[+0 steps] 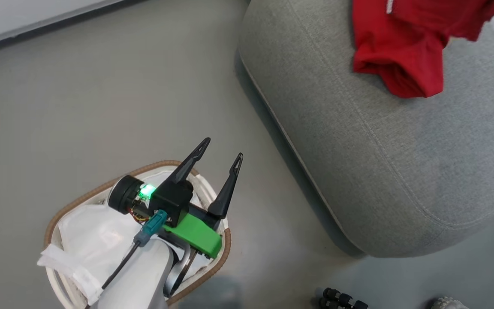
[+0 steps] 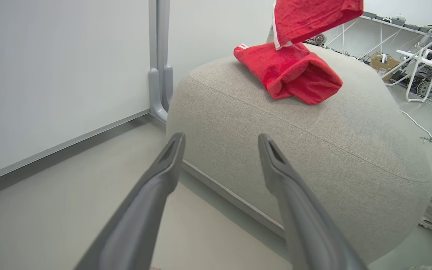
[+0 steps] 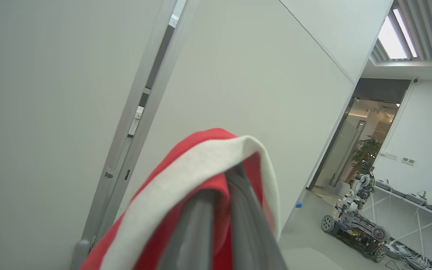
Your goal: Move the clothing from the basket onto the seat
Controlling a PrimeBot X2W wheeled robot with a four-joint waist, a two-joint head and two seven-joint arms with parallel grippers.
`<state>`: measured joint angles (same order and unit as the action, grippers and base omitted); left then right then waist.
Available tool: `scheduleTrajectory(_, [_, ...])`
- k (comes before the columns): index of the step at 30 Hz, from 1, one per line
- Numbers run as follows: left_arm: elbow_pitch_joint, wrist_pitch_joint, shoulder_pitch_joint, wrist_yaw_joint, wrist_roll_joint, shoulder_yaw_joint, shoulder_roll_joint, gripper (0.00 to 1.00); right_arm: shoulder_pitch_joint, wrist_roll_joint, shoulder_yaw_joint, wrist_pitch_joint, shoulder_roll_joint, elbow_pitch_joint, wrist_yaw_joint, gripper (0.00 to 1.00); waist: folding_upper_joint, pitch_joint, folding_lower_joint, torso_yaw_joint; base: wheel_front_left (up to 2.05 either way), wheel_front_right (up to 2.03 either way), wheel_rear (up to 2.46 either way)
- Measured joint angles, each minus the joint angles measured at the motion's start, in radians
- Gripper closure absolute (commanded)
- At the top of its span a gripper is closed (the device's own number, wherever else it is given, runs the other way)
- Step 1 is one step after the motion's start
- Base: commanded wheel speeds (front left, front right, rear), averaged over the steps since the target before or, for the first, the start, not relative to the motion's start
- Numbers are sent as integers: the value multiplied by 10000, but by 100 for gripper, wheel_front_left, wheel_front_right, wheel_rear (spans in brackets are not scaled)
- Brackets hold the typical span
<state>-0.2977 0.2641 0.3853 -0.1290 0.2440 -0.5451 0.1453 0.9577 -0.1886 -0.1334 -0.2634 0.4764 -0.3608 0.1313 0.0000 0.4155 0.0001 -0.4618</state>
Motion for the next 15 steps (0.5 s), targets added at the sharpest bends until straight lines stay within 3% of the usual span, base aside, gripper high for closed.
scheduleTrajectory(7, [-8,-2,429,0,-19,-56,286,0,842,1143,-1212,2,305,-1453,0,100,1,888,0,599,0,0,0])
scheduleTrajectory(15, [2,0,956,0,-48,-127,343,0,353,1626,-1942,2,-550,-2928,0,100,1,1832,0,1360,0,0,0])
